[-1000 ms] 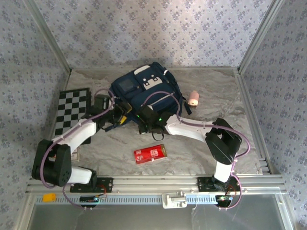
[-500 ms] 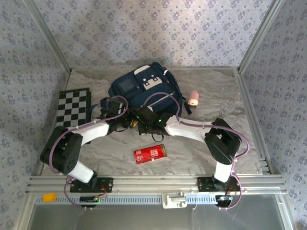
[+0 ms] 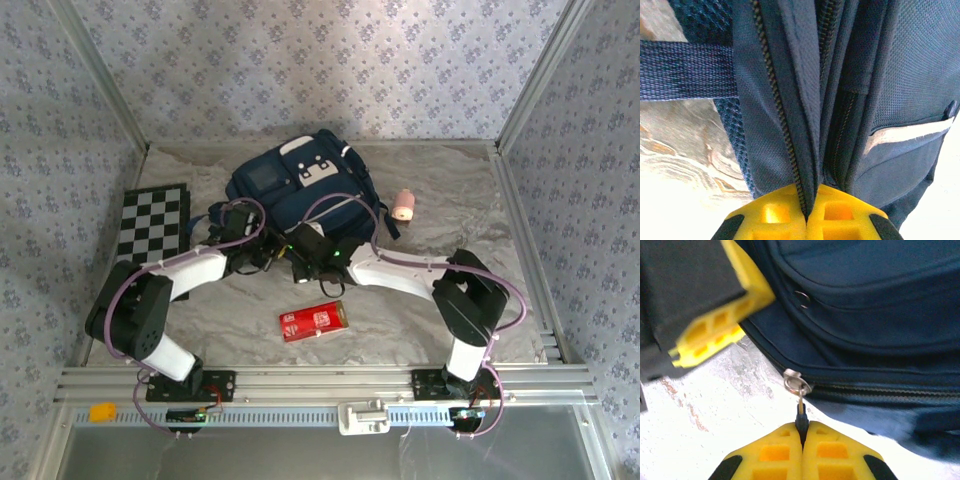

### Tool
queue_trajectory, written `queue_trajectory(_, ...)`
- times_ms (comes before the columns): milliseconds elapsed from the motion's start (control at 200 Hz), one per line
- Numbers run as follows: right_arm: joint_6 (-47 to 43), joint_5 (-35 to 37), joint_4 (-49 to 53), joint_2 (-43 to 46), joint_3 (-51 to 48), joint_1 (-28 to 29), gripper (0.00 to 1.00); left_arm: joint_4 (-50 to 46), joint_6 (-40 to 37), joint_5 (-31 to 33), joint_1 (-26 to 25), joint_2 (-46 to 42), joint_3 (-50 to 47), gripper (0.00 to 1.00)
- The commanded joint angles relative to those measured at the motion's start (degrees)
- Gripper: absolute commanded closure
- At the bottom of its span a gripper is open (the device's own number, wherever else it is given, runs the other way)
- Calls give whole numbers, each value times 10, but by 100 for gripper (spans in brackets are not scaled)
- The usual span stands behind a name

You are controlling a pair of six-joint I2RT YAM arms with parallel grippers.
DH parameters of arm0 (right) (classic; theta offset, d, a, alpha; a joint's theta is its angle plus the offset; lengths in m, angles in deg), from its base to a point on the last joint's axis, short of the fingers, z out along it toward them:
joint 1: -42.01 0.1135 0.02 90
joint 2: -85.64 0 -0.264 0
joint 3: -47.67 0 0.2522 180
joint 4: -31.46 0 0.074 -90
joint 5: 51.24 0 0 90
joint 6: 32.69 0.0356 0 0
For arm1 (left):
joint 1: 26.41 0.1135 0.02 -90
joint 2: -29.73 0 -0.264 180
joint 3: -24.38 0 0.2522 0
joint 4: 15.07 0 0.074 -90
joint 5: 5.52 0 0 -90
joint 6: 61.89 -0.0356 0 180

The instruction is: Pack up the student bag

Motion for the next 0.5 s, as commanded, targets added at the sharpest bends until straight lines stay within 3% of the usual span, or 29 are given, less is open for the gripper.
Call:
queue_trajectory(0,2,20,61,46,-42,-7,100,-37,-69,37,49,-28,35,100)
queue_trajectory(250,-14,22,81,100,-91,-40,100,-57,-141,-20,122,-10,78,100)
queue_trajectory(375,-61,1,75,84,-54,-23,100,-39,-182,-55,140,20,117,100)
queue_trajectory(495,-72,-66,33,34,11,1,100,-66,-243,-83,142,42,172,100)
